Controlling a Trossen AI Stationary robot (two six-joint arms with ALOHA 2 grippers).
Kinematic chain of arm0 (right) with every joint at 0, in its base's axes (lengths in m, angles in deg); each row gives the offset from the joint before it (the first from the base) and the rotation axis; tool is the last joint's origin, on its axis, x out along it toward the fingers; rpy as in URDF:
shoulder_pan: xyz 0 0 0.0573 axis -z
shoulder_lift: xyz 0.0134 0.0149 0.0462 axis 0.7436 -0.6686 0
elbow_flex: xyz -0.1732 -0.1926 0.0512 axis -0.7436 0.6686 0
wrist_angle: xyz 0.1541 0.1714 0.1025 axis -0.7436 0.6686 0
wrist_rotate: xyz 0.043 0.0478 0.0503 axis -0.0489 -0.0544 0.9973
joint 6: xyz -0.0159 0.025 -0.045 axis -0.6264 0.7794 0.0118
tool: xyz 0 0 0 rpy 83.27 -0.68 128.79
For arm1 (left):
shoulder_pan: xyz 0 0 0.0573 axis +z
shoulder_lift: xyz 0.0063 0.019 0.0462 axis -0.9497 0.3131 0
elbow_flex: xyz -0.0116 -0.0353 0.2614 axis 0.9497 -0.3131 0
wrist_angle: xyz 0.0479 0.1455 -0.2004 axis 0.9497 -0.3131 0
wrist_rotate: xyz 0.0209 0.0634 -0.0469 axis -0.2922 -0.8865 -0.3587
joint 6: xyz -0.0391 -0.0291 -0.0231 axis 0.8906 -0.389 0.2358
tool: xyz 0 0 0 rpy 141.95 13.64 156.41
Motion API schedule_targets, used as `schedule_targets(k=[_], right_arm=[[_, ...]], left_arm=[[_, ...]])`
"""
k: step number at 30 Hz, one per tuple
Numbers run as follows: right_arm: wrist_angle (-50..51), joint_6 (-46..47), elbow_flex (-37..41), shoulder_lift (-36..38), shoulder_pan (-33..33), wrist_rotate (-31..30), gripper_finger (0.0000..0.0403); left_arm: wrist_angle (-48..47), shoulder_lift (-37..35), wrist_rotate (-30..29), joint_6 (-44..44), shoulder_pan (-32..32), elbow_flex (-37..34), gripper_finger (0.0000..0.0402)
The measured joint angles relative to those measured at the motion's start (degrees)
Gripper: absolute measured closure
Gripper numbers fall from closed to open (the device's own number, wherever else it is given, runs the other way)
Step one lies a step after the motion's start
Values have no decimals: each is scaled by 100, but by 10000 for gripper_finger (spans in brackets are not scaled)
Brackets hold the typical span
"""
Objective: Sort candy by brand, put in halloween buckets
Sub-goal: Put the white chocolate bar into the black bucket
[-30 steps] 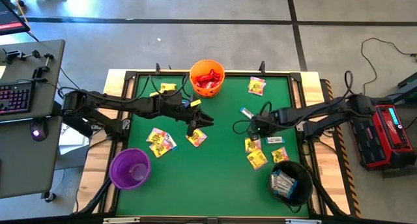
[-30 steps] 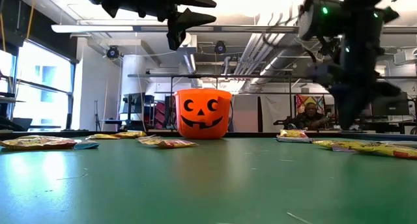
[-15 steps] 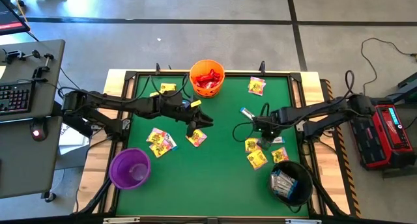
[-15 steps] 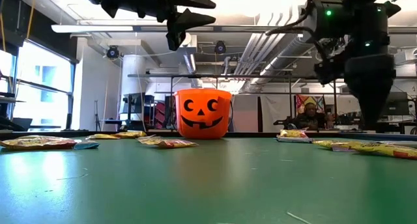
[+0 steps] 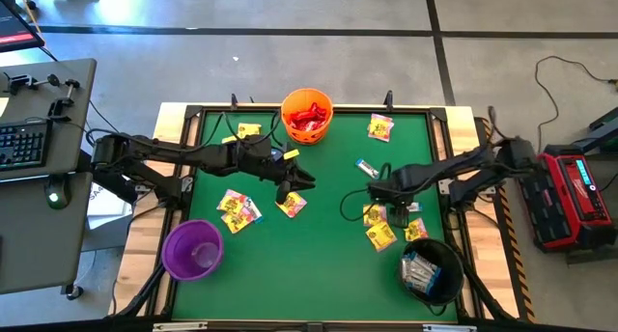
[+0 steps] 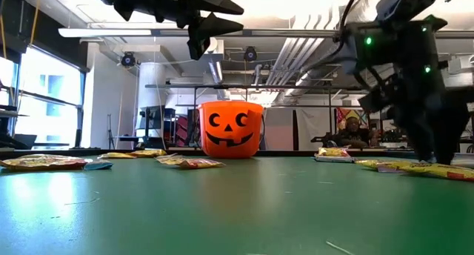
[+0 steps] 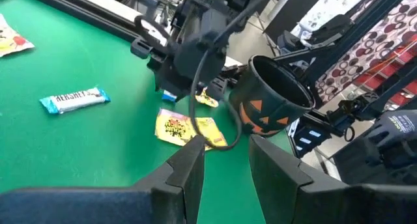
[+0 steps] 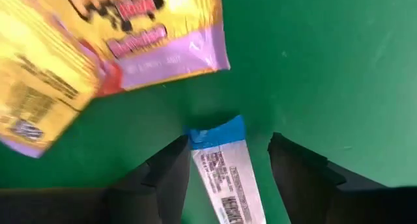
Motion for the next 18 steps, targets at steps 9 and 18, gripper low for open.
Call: schedule_targets(k=[9, 18], right_arm=[[-39, -68, -33, -527, 0, 135, 275], [-100, 132, -69, -313, 0, 295, 387]], left_arm=[[-118, 0, 0, 0, 0, 2, 289], [-130, 0, 1, -2, -2, 2, 289]])
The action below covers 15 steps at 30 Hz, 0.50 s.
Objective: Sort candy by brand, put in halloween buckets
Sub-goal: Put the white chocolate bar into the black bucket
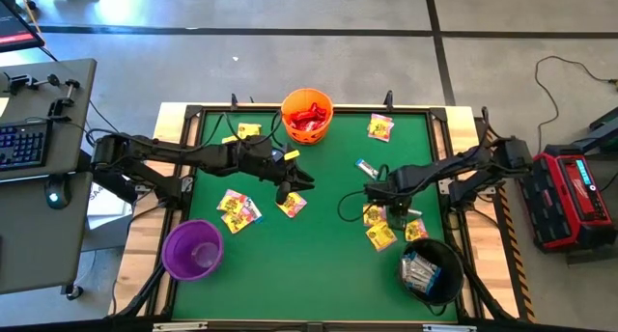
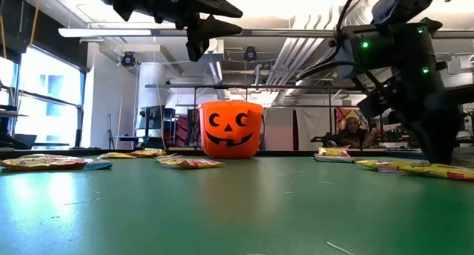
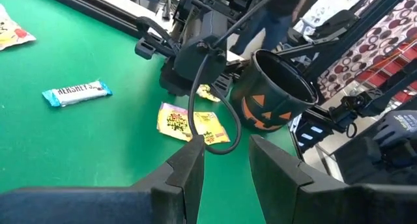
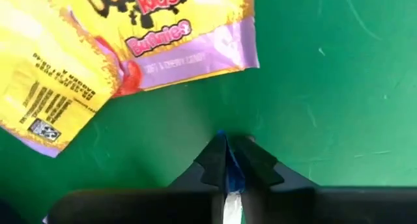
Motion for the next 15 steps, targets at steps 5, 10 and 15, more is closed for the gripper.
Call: schedule_targets(k=[5, 10, 15], right_arm=[[-48, 320, -321, 295, 4, -96, 398], [146, 903, -842, 632, -50, 22, 400], [591, 1615, -1683, 946, -340, 197, 402]], left_arm=[[2, 0, -1, 0, 0, 0, 289], [2, 0, -1, -4, 0, 0, 289], [4, 0, 1, -52, 0, 0, 289]])
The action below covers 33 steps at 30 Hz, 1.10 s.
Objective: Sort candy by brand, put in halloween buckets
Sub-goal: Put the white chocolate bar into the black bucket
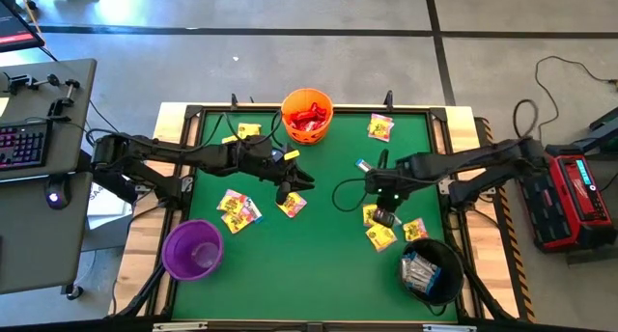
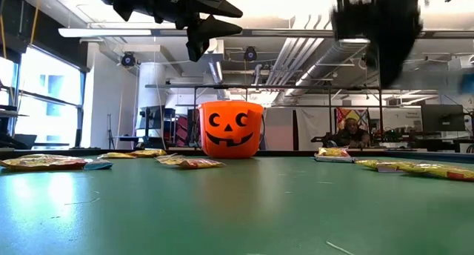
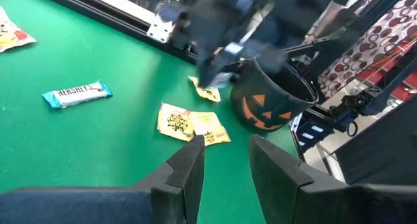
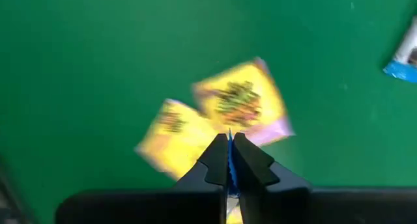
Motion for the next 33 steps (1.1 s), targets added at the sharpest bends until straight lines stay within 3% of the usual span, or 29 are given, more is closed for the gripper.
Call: schedule_targets(k=[9, 15, 24, 33], right_arm=[[581, 1787, -1668, 172, -1290, 364, 403], [853, 3436, -1974, 169, -2532, 362, 403], [1175, 5612, -1039, 169, -3832, 222, 403], [-306, 5975, 780, 167, -4009, 142, 403]], left_arm=[[-2, 0, -2, -65, 2, 0, 289], [-4, 0, -2, -66, 2, 0, 289], [-6, 0, -79, -64, 2, 0, 289], [-17, 0, -189, -63, 9, 0, 289]])
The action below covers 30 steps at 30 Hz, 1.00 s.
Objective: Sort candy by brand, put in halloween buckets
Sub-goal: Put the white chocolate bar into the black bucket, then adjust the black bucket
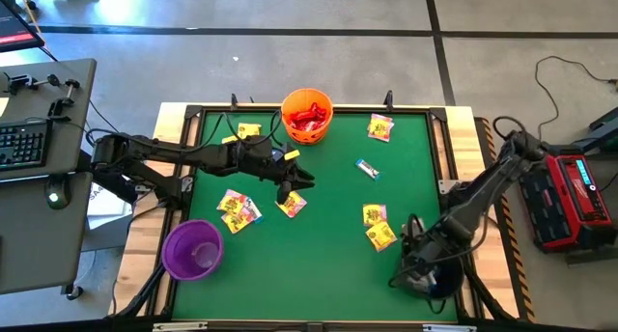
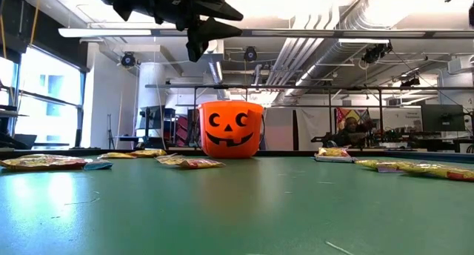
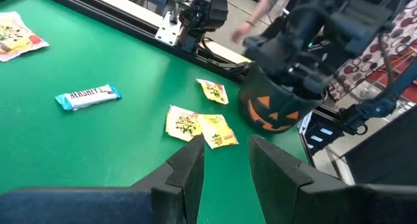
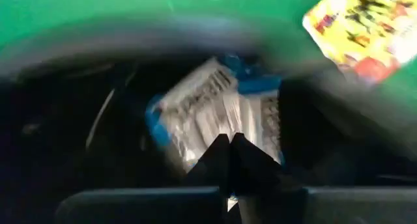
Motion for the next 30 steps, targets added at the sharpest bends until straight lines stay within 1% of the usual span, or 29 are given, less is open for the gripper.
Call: schedule_targets(k=[4, 8, 10, 13, 17, 20, 23, 30], right_arm=[[-493, 126, 369, 14, 1, -46, 403], [-448, 135, 337, 7, 0, -67, 401], [-435, 67, 253, -7, 0, -77, 391], [-366, 43, 62, -7, -2, -83, 359], [-38, 34, -197, -7, 0, -81, 309], [209, -101, -454, -7, -2, -82, 284], [470, -253, -823, -7, -2, -137, 275], [1446, -557, -1761, -2, 0, -346, 274]], left_arm=[[-8, 0, -61, 1, 0, 0, 289], [-109, 0, -63, 22, 0, 0, 289], [-152, 0, -64, 22, 0, 0, 289], [-182, 0, -65, 17, 0, 0, 289], [-182, 0, -69, 17, 0, 0, 289], [-184, 0, -71, -18, 0, 0, 289], [-182, 0, -52, -31, 0, 0, 289], [-312, 0, -34, -36, 7, 0, 289]])
